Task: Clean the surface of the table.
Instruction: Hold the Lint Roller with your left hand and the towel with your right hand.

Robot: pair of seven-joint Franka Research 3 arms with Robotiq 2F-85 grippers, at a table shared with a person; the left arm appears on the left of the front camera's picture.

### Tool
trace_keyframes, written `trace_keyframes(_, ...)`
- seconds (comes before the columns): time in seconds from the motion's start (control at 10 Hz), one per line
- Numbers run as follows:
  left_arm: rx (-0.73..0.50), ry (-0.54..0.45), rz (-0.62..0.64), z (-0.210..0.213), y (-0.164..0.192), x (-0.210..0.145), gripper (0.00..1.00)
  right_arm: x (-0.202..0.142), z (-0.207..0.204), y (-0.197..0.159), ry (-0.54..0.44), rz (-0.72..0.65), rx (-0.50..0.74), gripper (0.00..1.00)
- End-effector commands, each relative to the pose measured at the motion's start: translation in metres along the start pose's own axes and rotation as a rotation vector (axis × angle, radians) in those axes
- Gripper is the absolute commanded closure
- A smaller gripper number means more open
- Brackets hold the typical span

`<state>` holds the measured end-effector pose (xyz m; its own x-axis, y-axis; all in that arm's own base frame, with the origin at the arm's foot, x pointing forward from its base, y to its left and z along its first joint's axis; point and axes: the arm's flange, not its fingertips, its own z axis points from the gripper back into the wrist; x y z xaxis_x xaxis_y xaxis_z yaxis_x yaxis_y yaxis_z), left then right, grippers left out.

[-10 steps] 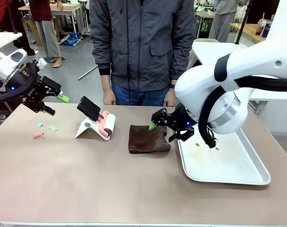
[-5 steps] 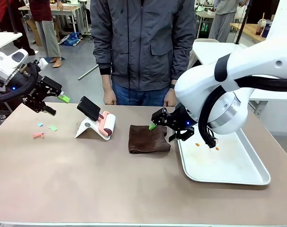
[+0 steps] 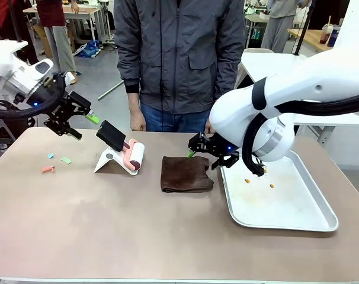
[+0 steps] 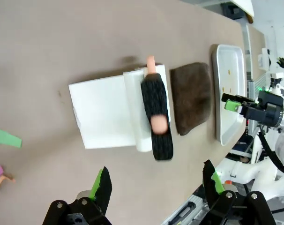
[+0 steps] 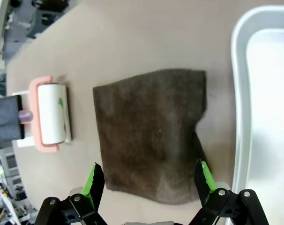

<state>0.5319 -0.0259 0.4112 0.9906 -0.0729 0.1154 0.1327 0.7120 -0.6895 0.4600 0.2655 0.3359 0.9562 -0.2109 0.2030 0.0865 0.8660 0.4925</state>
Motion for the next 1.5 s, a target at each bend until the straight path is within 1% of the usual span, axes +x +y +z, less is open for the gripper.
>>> trace_keyframes(0.0, -0.018, -0.010, 0.029, -0.004, -0.006, 0.022, 0.00, 0.018, -0.011, 0.026, -0.003, 0.008, -0.079, 0.00)
trace_keyframes(0.2, -0.004, 0.024, 0.053, -0.015, -0.006, 0.035, 0.00, 0.026, -0.022, 0.033, 0.012, 0.002, -0.141, 0.00)
trace_keyframes(0.3, 0.001, 0.033, 0.064, -0.019, -0.005, 0.040, 0.00, 0.030, -0.031, 0.036, 0.044, 0.031, -0.175, 0.00)
trace_keyframes(0.5, 0.006, 0.030, 0.060, -0.026, -0.009, 0.043, 0.00, 0.036, -0.049, 0.044, 0.105, 0.059, -0.261, 0.00)
trace_keyframes(0.7, 0.013, 0.034, 0.057, -0.028, -0.010, 0.043, 0.00, 0.042, -0.063, 0.049, 0.127, 0.072, -0.318, 0.00)
trace_keyframes(1.1, 0.024, 0.034, 0.065, -0.034, -0.010, 0.043, 0.00, 0.042, -0.074, 0.047, 0.133, 0.072, -0.341, 0.00)
trace_keyframes(1.4, 0.027, 0.046, 0.035, -0.036, -0.014, 0.033, 0.00, 0.046, -0.076, 0.045, 0.125, 0.055, -0.356, 0.00)
